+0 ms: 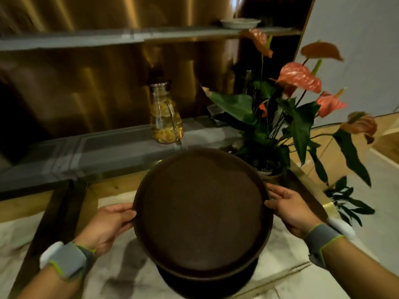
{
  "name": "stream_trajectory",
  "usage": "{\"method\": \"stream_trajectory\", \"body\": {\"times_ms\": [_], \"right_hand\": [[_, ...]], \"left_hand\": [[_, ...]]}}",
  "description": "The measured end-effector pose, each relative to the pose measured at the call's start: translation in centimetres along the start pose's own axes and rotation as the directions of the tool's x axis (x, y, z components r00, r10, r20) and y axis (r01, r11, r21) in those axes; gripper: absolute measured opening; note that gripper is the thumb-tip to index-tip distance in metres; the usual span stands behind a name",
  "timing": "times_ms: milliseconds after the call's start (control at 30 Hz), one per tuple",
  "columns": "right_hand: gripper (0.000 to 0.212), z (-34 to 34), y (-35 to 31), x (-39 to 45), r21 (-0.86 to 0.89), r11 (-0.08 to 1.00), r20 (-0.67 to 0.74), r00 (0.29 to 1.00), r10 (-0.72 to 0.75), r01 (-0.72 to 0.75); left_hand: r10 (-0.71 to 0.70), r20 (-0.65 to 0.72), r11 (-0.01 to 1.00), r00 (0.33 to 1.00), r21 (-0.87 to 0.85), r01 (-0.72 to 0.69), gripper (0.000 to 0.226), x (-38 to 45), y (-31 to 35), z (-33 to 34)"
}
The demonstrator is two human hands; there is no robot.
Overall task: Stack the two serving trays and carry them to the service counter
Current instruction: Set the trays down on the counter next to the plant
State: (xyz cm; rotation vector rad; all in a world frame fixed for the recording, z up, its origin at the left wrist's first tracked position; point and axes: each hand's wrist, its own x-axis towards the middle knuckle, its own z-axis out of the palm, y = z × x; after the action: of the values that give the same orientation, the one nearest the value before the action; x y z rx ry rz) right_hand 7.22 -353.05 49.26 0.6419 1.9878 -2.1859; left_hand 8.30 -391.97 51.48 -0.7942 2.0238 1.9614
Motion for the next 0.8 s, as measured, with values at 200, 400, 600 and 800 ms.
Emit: {"method": "stream_trajectory", "body": {"times_ms": [200, 400, 600, 800], "right_hand": [[0.053, -0.8, 4.9, 2.8, -0.1, 0.989, 0.057, 0.992, 0.114, -0.108], [0.052, -1.1, 9.7, 4.5, -0.204, 0.969, 0.057, 0.987, 0.15, -0.136], [0.059, -1.4, 12.9, 5.6, -0.362, 0.924, 0.033, 0.989, 0.142, -0.121], [0.06, -1.4, 13.9, 5.8, -0.432, 0.898, 0.01, 0.996, 0.091, -0.078]], "left_hand": [[-0.008, -0.018, 0.999, 1.0, 0.046, 0.009, 0.036, 2.4, -5.2, 1.4], [-0.102, -0.026, 0.994, 0.994, 0.04, 0.103, 0.039, 4.2, -10.2, 2.6], [-0.142, -0.096, 0.989, 0.985, 0.025, 0.145, 0.04, 4.9, -13.3, 3.8], [-0.079, -0.199, 0.991, 0.977, 0.089, 0.099, 0.04, 5.1, -14.5, 4.8]]}}
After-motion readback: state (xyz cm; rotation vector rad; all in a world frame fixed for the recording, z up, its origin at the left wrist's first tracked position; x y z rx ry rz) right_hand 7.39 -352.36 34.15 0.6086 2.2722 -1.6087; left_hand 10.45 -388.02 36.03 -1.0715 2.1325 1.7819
